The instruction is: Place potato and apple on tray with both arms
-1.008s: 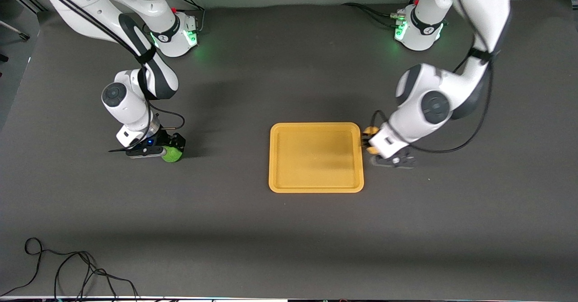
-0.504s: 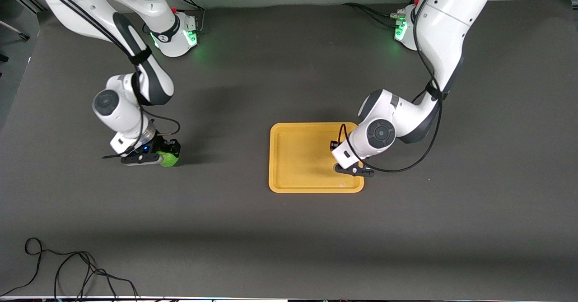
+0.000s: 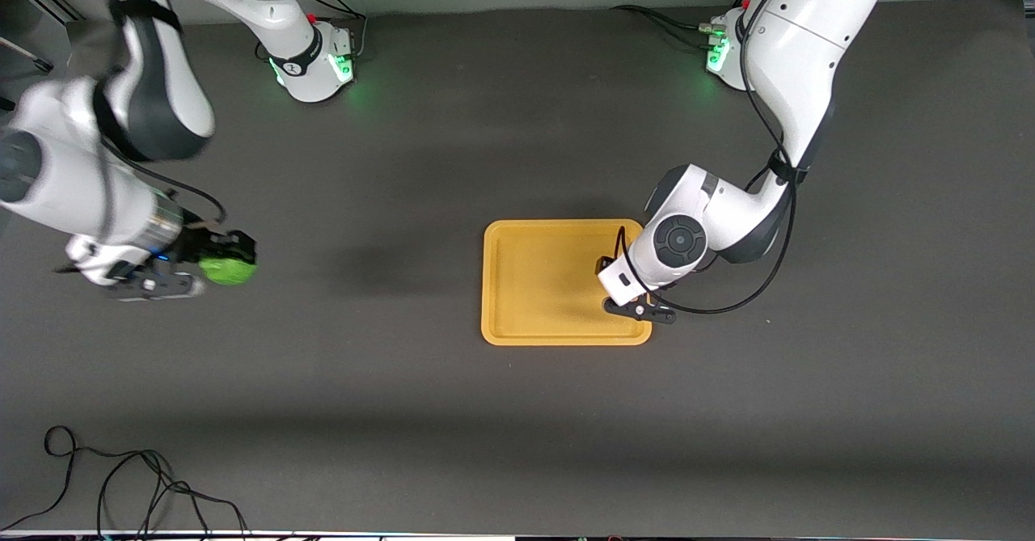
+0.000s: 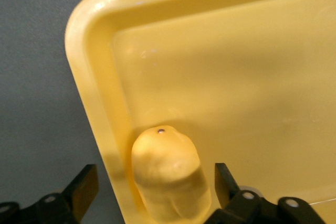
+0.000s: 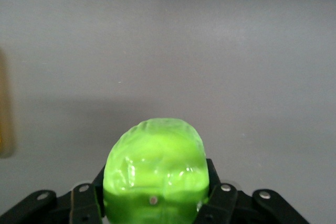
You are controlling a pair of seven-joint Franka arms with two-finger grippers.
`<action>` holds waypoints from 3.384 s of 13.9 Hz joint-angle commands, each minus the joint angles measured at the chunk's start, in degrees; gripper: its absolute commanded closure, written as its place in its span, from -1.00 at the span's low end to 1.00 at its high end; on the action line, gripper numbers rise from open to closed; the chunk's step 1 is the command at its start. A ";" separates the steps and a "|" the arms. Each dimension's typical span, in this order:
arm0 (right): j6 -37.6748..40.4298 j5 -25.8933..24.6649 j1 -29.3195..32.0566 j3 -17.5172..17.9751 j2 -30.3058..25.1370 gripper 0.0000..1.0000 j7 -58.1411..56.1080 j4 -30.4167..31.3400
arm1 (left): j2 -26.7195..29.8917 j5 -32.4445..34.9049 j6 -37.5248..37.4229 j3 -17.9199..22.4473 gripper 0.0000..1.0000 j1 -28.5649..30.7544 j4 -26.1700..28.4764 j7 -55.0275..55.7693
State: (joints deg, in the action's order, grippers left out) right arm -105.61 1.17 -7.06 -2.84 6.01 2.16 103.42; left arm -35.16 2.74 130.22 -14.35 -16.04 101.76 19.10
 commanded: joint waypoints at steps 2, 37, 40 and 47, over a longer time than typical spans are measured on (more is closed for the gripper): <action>4.45 0.94 -2.07 0.29 2.51 -0.07 2.66 -8.40 | 2.54 1.30 -4.95 0.11 -1.00 0.74 -2.44 1.38; -16.50 -3.19 -43.74 -1.82 46.30 -1.00 65.52 -37.94 | 38.23 -2.39 -32.22 18.75 -1.00 13.75 1.07 -26.48; -5.61 -3.02 -42.69 -2.17 37.52 -1.00 64.90 -38.38 | 37.97 -2.39 -32.57 18.57 -1.00 14.01 0.90 -26.48; 17.18 -2.23 -29.79 -2.08 19.06 -1.00 43.50 -36.54 | 37.27 -2.13 -32.57 18.48 -1.00 14.28 -0.16 -27.52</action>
State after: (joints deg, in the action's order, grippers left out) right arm -91.32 -0.95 -40.76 -5.49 30.01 52.94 63.06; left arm 2.37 0.82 98.65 3.26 -0.99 102.72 -6.92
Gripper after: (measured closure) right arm 0.000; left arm 0.000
